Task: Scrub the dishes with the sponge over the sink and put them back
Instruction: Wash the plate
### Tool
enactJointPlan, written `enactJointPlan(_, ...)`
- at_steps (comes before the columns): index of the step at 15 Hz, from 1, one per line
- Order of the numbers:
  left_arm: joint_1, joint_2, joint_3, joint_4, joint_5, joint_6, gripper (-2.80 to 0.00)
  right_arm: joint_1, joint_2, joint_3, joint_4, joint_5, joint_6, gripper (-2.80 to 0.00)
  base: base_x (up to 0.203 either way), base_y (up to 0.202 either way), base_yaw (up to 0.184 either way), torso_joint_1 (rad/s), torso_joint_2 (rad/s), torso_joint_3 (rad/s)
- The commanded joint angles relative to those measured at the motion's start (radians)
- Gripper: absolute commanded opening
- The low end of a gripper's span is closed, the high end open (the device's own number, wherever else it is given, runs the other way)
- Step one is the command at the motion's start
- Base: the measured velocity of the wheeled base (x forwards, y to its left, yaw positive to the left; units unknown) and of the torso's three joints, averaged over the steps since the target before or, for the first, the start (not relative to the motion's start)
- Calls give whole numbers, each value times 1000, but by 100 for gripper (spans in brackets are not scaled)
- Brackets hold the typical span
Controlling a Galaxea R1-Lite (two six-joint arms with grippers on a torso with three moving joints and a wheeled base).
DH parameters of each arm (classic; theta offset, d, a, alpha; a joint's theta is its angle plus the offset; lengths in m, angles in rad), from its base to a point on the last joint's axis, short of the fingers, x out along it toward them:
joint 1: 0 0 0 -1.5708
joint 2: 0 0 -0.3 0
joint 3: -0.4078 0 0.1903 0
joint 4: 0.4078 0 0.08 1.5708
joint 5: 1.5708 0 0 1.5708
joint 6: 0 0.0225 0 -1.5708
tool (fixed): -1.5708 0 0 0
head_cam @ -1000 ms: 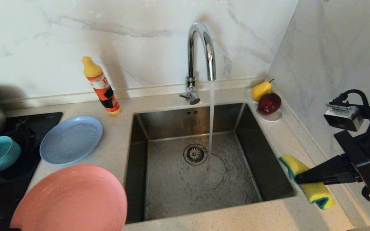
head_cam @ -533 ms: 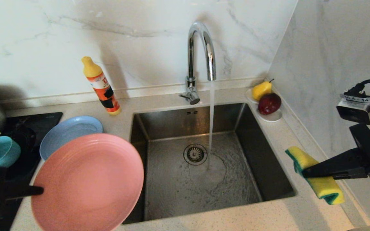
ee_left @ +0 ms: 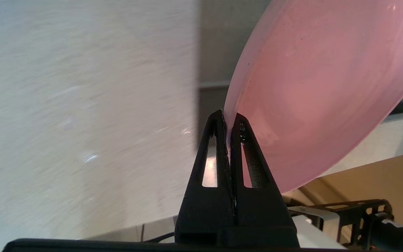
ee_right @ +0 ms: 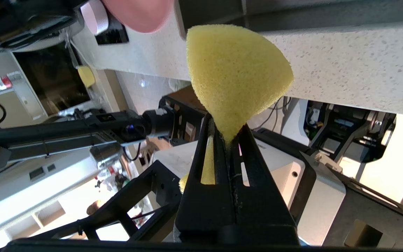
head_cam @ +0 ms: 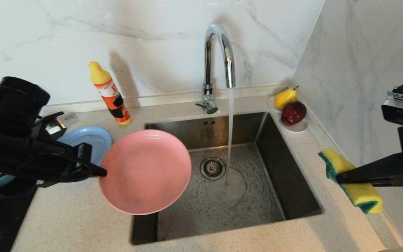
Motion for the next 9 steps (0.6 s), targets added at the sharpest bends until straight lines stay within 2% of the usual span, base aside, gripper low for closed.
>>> enactJointPlan(1, -115, 101, -52, -11, 40, -64, -280, -13, -20, 6, 5, 5, 3, -280, 0, 0, 0, 0, 0, 0)
enactJointPlan(4, -229, 183, -121, -34, 77, -149, -280, -17, -30, 13, 4, 3, -1, -280, 0, 0, 0, 0, 0, 0)
enactJointPlan(9, -351, 278, -161, -109, 104, -224, -280, -17, -20, 4, 2, 2, -2, -280, 0, 0, 0, 0, 0, 0)
